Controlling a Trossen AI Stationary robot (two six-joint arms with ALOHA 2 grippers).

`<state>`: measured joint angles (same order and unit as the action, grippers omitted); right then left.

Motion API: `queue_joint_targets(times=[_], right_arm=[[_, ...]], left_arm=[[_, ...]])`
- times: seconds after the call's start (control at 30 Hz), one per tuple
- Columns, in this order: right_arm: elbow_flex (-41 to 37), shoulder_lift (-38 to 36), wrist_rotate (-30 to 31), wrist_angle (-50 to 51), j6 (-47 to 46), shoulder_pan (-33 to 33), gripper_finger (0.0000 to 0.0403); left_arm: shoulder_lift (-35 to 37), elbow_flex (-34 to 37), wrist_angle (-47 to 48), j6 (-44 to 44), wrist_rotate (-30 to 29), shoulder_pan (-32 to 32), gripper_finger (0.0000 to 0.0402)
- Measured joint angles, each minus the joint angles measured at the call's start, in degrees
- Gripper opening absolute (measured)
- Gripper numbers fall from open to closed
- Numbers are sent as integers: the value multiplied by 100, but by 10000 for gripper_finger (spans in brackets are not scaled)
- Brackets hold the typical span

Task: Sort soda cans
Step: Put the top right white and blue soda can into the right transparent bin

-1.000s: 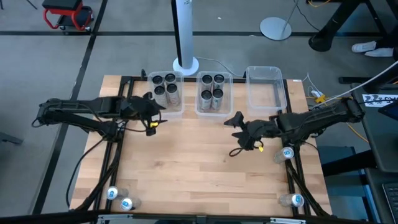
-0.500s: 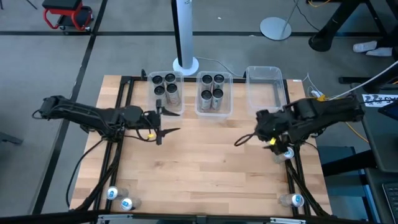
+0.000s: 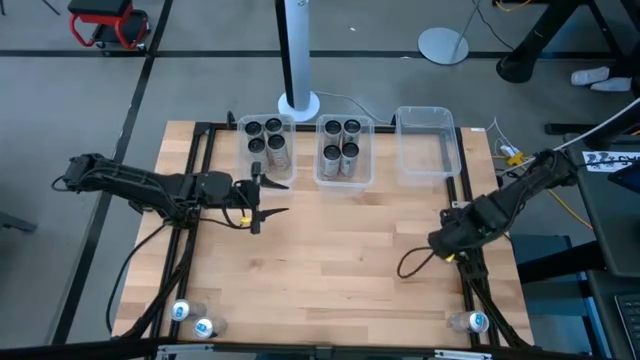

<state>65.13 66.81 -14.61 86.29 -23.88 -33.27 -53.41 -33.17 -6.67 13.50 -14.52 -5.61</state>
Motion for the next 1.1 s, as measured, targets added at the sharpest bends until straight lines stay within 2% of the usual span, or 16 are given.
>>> queue_joint_targets(times=[0.2, 0.43, 0.97, 1.1], right_arm=[[-476, 10, 137, 67, 46, -324, 395], [-709, 4, 589, 375, 170, -311, 395], [-1469, 8, 462, 62, 335, -313, 394], [-1548, 8, 561, 48, 337, -313, 373]], left_arm=[[0, 0, -5, 82, -2, 0, 251], [0, -2, -191, 153, -2, 0, 251], [0, -2, -127, 151, -2, 0, 251], [0, -2, -127, 151, -2, 1, 251]])
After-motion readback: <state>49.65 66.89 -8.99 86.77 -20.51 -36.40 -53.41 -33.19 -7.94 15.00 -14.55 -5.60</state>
